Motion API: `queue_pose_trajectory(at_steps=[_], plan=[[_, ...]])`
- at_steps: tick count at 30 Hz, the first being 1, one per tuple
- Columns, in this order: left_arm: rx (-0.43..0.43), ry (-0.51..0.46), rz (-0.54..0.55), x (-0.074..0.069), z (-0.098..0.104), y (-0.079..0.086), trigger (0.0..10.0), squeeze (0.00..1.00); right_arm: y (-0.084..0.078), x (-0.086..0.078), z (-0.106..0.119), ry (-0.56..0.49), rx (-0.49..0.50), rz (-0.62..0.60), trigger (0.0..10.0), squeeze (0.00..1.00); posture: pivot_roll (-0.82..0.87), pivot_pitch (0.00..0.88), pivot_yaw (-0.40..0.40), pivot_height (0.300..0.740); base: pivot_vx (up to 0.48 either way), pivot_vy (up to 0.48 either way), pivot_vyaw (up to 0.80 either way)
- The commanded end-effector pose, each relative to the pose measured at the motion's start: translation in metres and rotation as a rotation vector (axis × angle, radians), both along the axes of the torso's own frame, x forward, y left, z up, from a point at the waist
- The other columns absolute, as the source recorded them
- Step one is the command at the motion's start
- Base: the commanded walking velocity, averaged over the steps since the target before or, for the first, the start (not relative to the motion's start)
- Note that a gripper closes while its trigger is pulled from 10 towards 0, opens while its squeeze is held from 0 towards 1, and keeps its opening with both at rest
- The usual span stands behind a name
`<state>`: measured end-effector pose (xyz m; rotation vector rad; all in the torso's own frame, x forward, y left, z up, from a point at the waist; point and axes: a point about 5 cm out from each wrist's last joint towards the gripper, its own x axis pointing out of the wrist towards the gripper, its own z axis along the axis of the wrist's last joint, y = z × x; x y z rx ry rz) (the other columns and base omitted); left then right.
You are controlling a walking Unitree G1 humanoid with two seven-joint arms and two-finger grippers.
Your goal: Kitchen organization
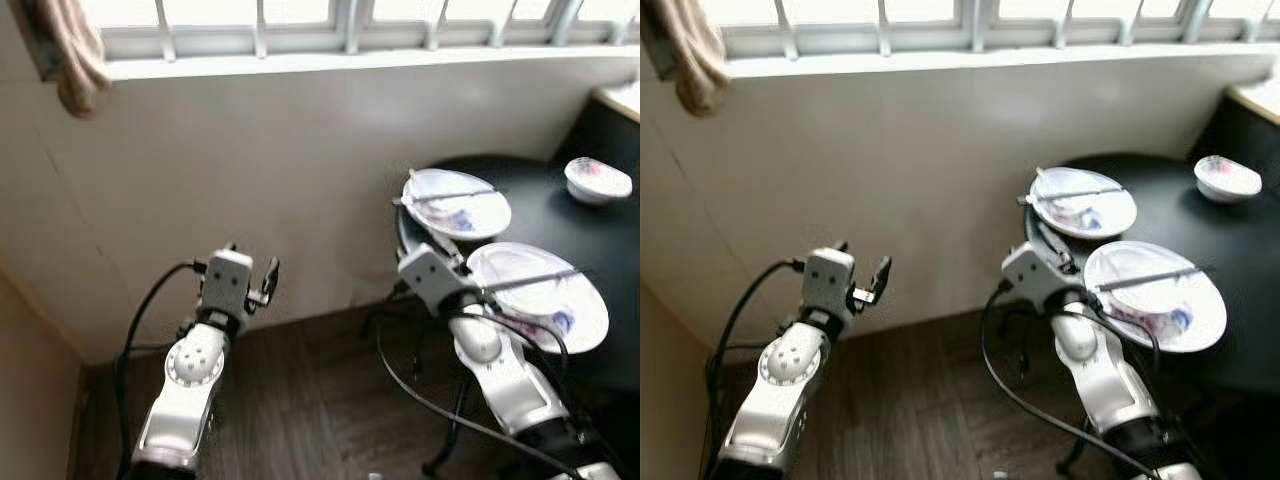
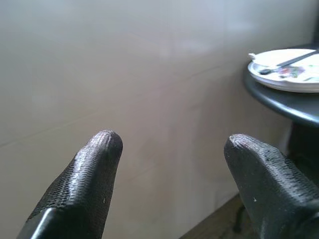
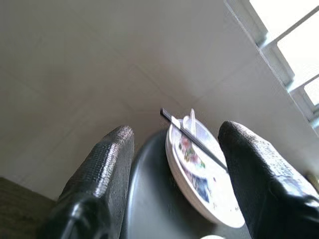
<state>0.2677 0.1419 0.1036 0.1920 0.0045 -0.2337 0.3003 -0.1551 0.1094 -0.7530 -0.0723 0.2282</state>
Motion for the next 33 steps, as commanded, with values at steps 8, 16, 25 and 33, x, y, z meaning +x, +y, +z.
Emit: queue_pose_trajectory(at_steps=[8, 16, 25, 33], plan=[[-0.002, 0.019, -0.025, 0.001, -0.003, -0.005, 10.0, 0.00, -0.004, 0.001, -0.001, 0.009, -0.012, -0.019, 10.0, 0.00, -0.06, 0.000, -0.046, 0.740, 0.000, 0.000, -0.69], [-0.002, 0.027, -0.032, 0.000, -0.005, -0.004, 10.0, 0.00, 0.008, -0.005, -0.004, 0.022, -0.040, 0.097, 10.0, 0.00, -0.06, 0.000, -0.043, 0.740, 0.000, 0.000, 0.00], [-0.007, 0.037, -0.040, 0.000, -0.007, -0.005, 10.0, 0.00, 0.006, -0.008, -0.018, 0.108, -0.164, 0.102, 10.0, 0.00, -0.06, 0.000, -0.041, 0.740, 0.000, 0.000, 0.00], [-0.010, 0.036, -0.038, 0.001, -0.006, -0.004, 10.0, 0.00, 0.005, -0.008, -0.017, 0.121, -0.150, 0.102, 10.0, 0.00, -0.06, 0.000, -0.040, 0.740, 0.000, 0.000, -0.60]])
